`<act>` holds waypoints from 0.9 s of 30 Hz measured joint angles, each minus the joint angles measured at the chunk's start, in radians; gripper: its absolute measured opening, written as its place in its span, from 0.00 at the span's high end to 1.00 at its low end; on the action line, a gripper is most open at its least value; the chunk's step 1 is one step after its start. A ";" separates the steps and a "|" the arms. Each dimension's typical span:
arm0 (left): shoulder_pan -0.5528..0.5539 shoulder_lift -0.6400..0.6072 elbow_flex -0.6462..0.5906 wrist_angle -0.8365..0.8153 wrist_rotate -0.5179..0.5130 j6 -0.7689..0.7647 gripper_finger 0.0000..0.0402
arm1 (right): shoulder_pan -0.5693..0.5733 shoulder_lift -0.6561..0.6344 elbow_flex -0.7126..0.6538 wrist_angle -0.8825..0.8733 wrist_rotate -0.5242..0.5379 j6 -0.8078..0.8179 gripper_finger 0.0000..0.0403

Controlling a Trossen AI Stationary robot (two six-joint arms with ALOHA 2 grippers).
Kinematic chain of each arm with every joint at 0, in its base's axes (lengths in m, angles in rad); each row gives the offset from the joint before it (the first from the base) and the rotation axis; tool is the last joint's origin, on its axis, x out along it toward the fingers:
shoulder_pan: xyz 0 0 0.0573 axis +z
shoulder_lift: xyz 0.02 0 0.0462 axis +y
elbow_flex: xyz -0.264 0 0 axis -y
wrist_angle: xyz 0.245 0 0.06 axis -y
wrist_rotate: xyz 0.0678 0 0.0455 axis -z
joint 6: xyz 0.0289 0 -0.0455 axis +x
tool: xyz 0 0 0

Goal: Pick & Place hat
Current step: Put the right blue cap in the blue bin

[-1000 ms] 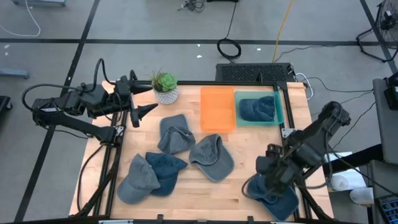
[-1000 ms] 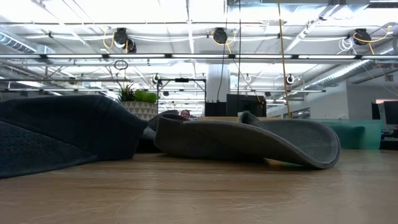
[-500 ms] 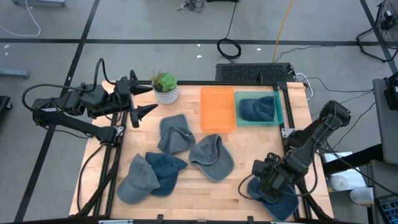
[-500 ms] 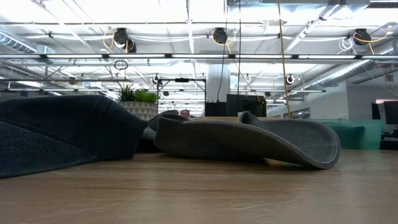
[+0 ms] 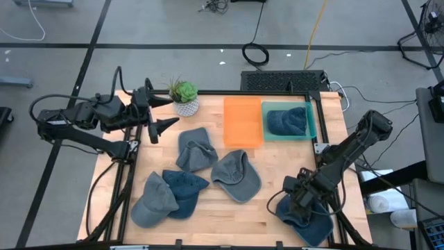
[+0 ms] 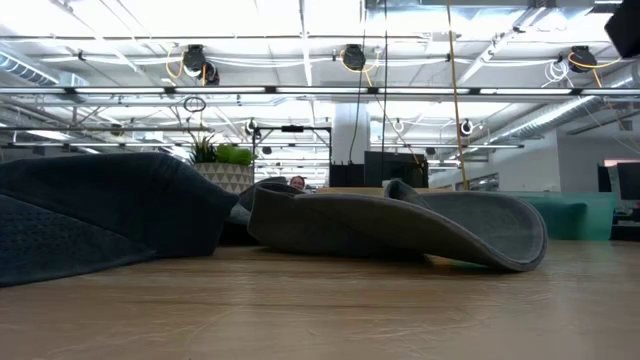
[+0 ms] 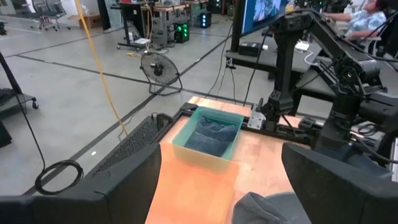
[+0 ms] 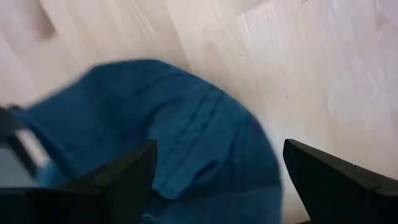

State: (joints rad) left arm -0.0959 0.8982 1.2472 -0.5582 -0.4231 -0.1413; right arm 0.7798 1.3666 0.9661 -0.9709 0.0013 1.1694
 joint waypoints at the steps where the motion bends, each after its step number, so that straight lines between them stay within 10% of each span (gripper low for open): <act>1: 0.000 0.006 0.000 0.001 0.007 0.000 0.15 | -0.001 0.000 -0.015 0.006 0.000 -0.026 0.17; 27: 0.000 0.044 0.000 -0.003 0.030 0.034 0.15 | -0.013 0.168 -0.140 0.317 0.076 -0.607 0.17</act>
State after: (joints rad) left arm -0.0959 0.9424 1.2472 -0.5610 -0.3927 -0.1078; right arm 0.7670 1.5350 0.8258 -0.6541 0.0778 0.5626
